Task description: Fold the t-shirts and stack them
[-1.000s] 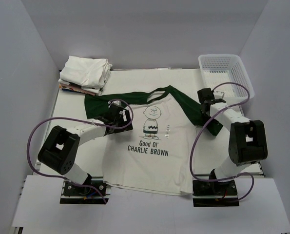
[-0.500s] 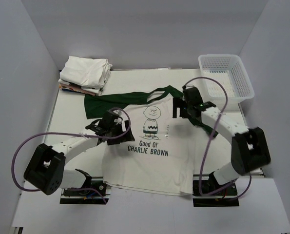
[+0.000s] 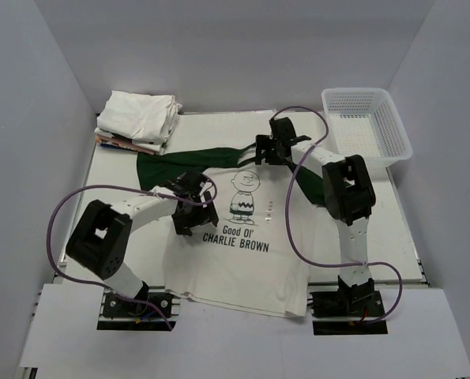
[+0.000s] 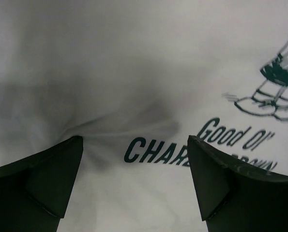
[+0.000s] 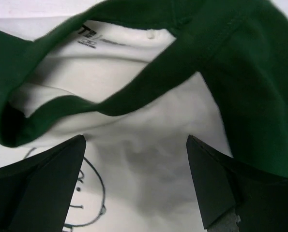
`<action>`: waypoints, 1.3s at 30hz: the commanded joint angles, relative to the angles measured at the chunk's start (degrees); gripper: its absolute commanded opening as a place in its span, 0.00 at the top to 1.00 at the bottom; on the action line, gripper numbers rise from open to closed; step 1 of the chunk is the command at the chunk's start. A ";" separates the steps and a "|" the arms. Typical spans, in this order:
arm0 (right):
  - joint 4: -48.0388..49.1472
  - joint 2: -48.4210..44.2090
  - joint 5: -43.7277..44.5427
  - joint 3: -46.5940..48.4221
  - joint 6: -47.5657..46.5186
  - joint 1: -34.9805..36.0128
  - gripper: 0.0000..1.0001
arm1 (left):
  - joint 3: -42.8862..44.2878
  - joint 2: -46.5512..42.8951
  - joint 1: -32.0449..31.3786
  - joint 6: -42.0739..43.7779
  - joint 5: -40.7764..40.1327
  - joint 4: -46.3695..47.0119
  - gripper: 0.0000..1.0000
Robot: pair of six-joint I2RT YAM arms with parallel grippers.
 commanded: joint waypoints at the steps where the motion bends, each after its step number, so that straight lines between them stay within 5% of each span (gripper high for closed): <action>1: -0.33 -2.33 1.39 -3.17 3.78 -1.70 0.10 | 1.15 7.53 2.50 2.32 -16.28 -3.49 0.00; 7: 5.31 -17.96 2.44 -33.92 17.04 -3.99 0.10 | 18.70 27.31 8.56 7.87 -19.87 -4.69 0.00; 9: 6.45 -24.90 3.49 -45.46 21.25 -3.29 0.10 | 29.24 34.78 11.10 11.62 -18.40 -5.40 0.00; 10: 6.89 -34.23 1.93 -54.95 24.67 -2.42 0.10 | 41.11 41.50 12.51 15.05 -17.35 -5.40 0.00; 11: 7.07 -36.68 1.92 -55.04 25.40 -2.41 0.10 | 41.23 41.57 13.05 15.08 -17.34 -5.40 0.00; 17: 1.72 -58.54 -4.57 -69.89 30.76 8.65 0.10 | 85.88 60.96 12.18 28.95 -5.92 -7.86 0.00; 19: 0.05 -60.95 -5.56 -69.73 30.51 16.16 0.10 | 90.26 62.05 11.56 31.15 1.27 -7.34 0.00; 22: -4.61 -62.46 -0.14 -64.30 27.53 22.00 0.10 | 82.93 54.28 11.56 31.16 4.90 -3.21 0.00; 24: -6.80 -60.27 2.60 -60.34 24.37 21.41 0.10 | 69.49 47.23 11.56 31.16 3.59 2.13 0.00; 29: -9.79 -52.71 13.60 -45.07 14.61 20.89 0.10 | 46.88 27.11 12.87 28.72 -8.59 5.07 0.00; 33: -11.30 -47.17 17.55 -38.62 13.63 19.39 0.10 | 37.90 21.80 12.87 25.48 -20.48 4.02 0.00; 39: -13.84 -28.39 25.54 -24.41 12.59 14.57 0.10 | 25.70 18.90 16.11 18.08 -17.53 4.18 0.00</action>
